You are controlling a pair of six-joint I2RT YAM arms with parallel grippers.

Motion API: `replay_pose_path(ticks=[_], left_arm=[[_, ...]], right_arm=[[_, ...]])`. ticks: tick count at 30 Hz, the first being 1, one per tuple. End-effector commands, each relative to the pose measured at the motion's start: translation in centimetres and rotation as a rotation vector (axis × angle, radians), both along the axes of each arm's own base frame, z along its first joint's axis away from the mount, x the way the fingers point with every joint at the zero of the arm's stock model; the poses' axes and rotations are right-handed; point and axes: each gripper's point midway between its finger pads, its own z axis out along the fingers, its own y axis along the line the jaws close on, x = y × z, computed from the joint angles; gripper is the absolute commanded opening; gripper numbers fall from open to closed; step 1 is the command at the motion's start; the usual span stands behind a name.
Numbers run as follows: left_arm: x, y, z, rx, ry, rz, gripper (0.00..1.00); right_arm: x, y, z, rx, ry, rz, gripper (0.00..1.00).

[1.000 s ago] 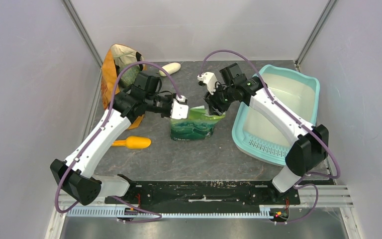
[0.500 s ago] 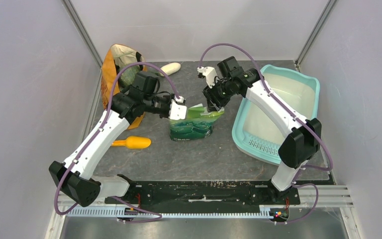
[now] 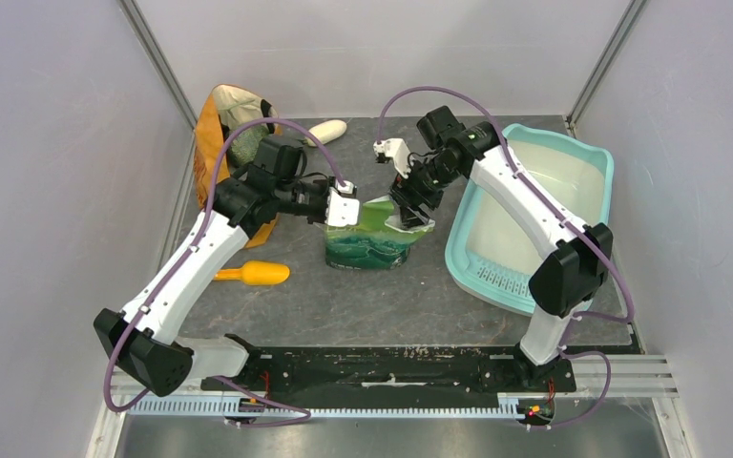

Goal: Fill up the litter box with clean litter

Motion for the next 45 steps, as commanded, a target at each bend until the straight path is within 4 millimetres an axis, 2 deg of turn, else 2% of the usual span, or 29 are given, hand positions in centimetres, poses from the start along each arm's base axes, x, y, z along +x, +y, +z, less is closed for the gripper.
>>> replay_pose_path(ticks=[1, 8, 11, 14, 15, 16, 19, 21, 23, 29, 32, 34, 38, 39, 41, 45], left_arm=[[0.3, -0.6, 2.5, -0.068, -0.059, -0.006, 0.02], [0.2, -0.6, 2.7, -0.071, -0.068, -0.008, 0.02], [0.4, -0.6, 3.0, -0.082, -0.066, 0.008, 0.02], [0.2, -0.6, 3.1, -0.088, -0.072, 0.004, 0.02], [0.1, -0.6, 3.1, -0.09, -0.072, -0.002, 0.02], [-0.1, -0.6, 3.2, -0.094, -0.075, -0.011, 0.02], [-0.6, -0.7, 2.9, -0.087, -0.065, -0.042, 0.02], [-0.6, -0.9, 2.8, -0.088, -0.051, -0.05, 0.02], [-0.5, -1.2, 2.6, -0.093, -0.031, -0.05, 0.02], [-0.3, -1.8, 1.1, -0.094, 0.045, -0.041, 0.02], [-1.1, -1.9, 0.3, -0.096, 0.085, -0.056, 0.02], [-1.5, -1.9, 0.0, -0.094, 0.093, -0.063, 0.02], [-2.4, -2.3, -0.5, -0.103, 0.138, -0.08, 0.02], [-2.5, -2.4, -0.6, -0.101, 0.142, -0.082, 0.02], [-2.0, -2.4, -0.5, -0.104, 0.15, -0.05, 0.02], [-1.8, -2.0, -0.1, -0.099, 0.105, -0.033, 0.02]], right_arm=[[0.5, 0.1, -0.5, -0.038, 0.009, 0.017, 0.74], [2.5, -1.1, -2.4, -0.138, -0.004, -0.124, 0.62], [2.6, -1.6, -2.3, -0.142, -0.003, -0.196, 0.5], [2.6, -0.8, -0.4, -0.076, 0.006, -0.244, 0.29], [2.7, -0.4, 0.8, -0.041, 0.007, -0.255, 0.17], [2.8, 0.3, 2.3, 0.002, 0.001, -0.259, 0.0], [3.1, 1.6, 5.8, 0.108, -0.02, -0.284, 0.0], [2.5, 2.3, 6.7, 0.153, 0.019, -0.287, 0.0], [2.2, 2.7, 6.1, 0.157, 0.069, -0.3, 0.0], [2.3, 2.6, 1.3, 0.079, 0.173, -0.352, 0.0], [2.7, 2.5, 0.5, 0.06, 0.187, -0.38, 0.0], [2.8, 2.1, 1.0, 0.044, 0.175, -0.392, 0.08], [2.6, 1.4, 2.1, 0.039, 0.154, -0.416, 0.11], [2.5, 1.3, 2.2, 0.037, 0.158, -0.421, 0.19], [2.4, 0.6, 2.1, 0.001, 0.148, -0.436, 0.45], [1.9, -2.1, 0.7, -0.123, 0.146, -0.491, 0.48]])
